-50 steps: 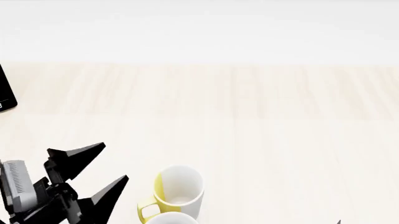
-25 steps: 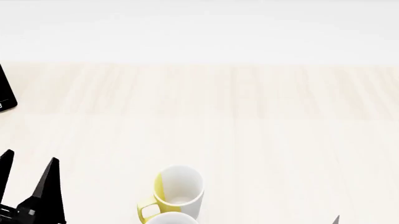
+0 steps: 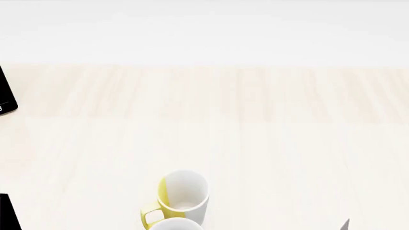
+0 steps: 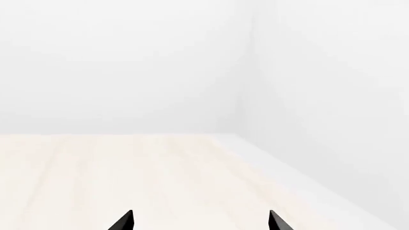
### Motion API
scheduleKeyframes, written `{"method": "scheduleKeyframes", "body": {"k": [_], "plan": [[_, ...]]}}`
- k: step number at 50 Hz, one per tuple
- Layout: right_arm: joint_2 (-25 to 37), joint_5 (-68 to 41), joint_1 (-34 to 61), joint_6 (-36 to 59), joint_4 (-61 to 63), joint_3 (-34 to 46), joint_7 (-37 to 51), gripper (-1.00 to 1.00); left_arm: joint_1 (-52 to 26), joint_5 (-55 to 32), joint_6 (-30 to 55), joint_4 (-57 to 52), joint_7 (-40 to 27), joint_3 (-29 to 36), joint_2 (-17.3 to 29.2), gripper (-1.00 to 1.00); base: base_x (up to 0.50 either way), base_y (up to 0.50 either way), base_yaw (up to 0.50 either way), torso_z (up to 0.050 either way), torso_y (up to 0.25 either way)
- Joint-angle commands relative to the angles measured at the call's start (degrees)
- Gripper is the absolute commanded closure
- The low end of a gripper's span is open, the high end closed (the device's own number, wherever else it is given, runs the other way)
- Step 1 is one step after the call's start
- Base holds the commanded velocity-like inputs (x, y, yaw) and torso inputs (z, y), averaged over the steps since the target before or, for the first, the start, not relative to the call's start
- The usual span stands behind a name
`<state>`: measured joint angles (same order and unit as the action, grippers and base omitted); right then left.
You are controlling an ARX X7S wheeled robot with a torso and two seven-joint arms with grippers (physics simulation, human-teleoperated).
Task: Put the yellow and white mug to the front of the white mug.
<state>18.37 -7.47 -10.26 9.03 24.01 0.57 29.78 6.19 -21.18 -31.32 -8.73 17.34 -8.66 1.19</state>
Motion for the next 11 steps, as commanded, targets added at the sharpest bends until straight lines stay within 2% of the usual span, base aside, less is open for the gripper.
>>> {"method": "scheduleKeyframes", "body": {"k": [1,11], "plan": [[-0.4,1.3,0.6,2.2,1.3,1.0,1.4,-1.00,7.4,5.1,-13.0,-5.7,-4.4,4.5,0.2,-1.00,0.00,0.00,0.00,0.000,0.000],[-0.1,1.9,-0.4,2.3,3.2,1.1,2.0,-1.00,11.3,5.4,-19.1,-9.2,-5.7,5.8,1.0,-1.00,0.00,0.00,0.00,0.000,0.000]]}}
